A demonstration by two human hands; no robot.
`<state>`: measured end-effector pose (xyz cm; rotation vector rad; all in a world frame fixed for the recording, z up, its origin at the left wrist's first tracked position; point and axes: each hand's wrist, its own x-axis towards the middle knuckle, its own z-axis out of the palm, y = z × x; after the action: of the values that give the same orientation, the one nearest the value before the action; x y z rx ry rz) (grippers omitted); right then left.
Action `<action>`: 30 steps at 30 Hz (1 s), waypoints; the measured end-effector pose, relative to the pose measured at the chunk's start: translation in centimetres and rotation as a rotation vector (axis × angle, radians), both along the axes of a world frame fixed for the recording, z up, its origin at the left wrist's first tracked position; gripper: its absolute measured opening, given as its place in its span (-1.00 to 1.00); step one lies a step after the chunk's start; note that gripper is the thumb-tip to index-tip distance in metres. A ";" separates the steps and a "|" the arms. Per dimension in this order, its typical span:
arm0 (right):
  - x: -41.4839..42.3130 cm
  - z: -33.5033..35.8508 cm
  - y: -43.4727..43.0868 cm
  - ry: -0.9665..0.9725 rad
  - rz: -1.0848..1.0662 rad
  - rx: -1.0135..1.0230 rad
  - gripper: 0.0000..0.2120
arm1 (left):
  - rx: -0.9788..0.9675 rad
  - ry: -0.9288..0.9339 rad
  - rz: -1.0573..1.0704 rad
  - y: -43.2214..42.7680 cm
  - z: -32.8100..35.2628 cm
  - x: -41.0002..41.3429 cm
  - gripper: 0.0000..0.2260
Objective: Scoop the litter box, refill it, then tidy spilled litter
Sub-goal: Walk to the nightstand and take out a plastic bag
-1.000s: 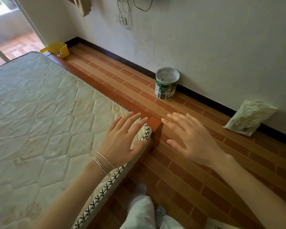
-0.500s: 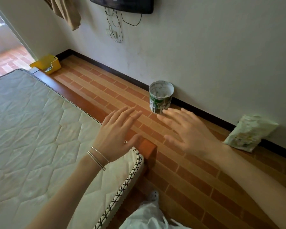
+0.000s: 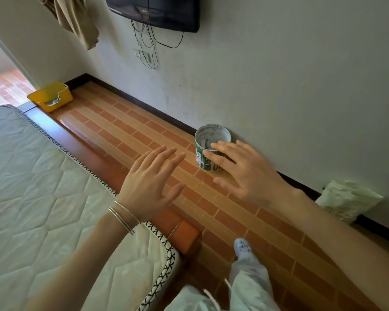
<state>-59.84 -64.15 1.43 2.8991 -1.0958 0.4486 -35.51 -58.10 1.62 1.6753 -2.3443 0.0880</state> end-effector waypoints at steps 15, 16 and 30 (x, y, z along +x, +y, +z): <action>-6.6 1.6 -21.0 0.100 0.288 0.012 -0.46 | -0.025 0.049 0.312 -14.5 -0.6 -9.1 -0.45; -6.6 1.7 -22.0 0.100 0.310 0.020 -0.46 | -0.031 0.052 0.337 -14.9 -0.4 -9.3 -0.45; 0.7 -1.4 -31.5 0.105 0.539 0.036 -0.47 | 0.021 0.000 0.584 -20.1 -1.8 -5.8 -0.46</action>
<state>-59.18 -95.61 0.07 3.1794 -0.2976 0.2718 -41.35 -78.23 -0.18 2.3087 -1.7842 0.1699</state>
